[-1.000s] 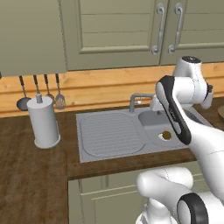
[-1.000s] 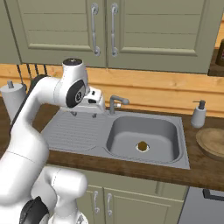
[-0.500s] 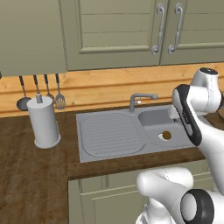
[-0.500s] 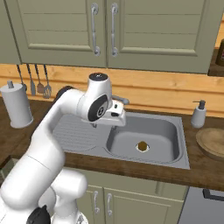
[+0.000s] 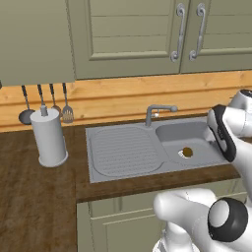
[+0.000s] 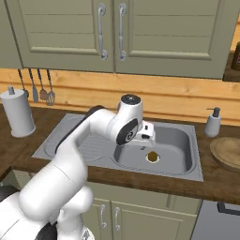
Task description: Pick the avocado from the sink and place it in the bowl. Then pick the bowl and place it in the microwave. Then close the microwave door and press the start button.
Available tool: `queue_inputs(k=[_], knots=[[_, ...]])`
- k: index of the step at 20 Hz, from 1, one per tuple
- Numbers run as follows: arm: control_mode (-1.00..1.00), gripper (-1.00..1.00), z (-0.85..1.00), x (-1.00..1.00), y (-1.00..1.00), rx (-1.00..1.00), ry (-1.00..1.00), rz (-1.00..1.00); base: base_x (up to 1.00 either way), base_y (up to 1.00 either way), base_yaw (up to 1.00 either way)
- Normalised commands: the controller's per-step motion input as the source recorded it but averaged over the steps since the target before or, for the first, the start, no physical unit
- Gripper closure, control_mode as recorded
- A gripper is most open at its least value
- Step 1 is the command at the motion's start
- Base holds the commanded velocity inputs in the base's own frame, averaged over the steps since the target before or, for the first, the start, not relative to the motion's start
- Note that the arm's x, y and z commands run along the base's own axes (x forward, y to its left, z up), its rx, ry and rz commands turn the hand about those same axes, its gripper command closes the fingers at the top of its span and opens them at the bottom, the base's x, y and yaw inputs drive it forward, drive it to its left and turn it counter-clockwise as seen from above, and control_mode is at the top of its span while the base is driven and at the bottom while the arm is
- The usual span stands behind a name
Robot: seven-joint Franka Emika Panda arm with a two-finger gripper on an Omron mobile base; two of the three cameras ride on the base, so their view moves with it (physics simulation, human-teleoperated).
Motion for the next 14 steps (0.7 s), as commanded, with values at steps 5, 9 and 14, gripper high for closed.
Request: queue_inputs(k=[5,9,14], knots=[[-1.00,-1.00,-0.30,0.44,-0.39,0.02,0.00,0.00,0.00,0.00,0.00],[-1.00,-1.00,-0.30,0.51,-0.11,0.00,0.00,0.00,0.00,0.00,0.00],[-1.00,-1.00,-0.32,0.39,0.00,0.13,0.00,0.01,0.00,0.00,0.00]])
